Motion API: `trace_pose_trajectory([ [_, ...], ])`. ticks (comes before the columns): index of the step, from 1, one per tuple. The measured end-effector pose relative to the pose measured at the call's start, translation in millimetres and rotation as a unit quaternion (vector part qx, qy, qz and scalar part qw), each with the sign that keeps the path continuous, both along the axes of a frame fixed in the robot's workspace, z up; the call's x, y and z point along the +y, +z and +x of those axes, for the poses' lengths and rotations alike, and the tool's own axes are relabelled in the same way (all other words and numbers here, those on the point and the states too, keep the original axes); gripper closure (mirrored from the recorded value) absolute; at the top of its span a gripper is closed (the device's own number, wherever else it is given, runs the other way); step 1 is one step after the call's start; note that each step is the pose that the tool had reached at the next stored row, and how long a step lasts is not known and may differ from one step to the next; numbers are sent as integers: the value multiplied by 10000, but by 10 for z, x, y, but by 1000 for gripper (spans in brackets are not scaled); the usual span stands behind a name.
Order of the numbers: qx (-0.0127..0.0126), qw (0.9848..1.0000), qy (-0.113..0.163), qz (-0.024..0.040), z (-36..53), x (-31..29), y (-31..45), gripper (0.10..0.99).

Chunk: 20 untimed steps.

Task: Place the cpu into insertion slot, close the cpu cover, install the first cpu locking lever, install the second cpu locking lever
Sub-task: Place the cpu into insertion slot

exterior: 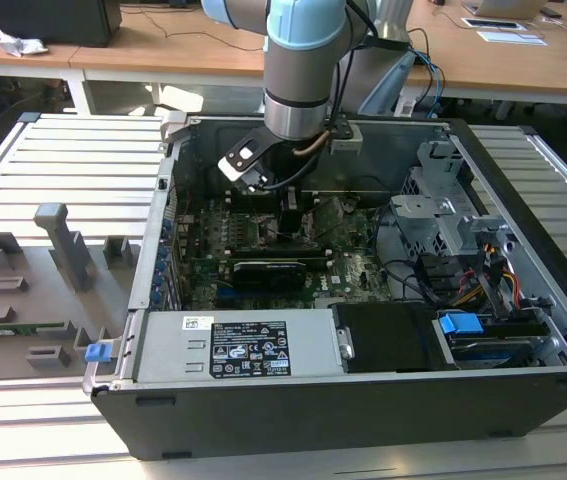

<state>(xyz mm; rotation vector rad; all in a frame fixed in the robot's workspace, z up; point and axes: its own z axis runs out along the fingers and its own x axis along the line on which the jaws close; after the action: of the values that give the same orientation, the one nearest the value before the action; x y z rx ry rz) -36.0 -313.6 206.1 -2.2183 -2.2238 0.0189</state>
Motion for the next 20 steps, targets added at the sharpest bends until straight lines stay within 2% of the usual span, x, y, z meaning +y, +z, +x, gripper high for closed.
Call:
trace_pose_trajectory([
  [1,-1,10000,2,-75,2,20,40,471],
  [2,0,9999,2,-149,1,82,55,471],
  [3,0,9999,1,-151,1,133,55,549],
  [4,0,9999,7,-152,0,148,55,612],
  [6,0,9999,32,-148,-24,143,55,855],
  [7,0,9999,40,-148,-36,135,55,855],
  [9,-1,9999,81,-148,-57,111,54,973],
  [12,-4,9994,297,-147,-63,99,49,980],
  [20,0,9994,300,-142,-56,86,-32,980],
])
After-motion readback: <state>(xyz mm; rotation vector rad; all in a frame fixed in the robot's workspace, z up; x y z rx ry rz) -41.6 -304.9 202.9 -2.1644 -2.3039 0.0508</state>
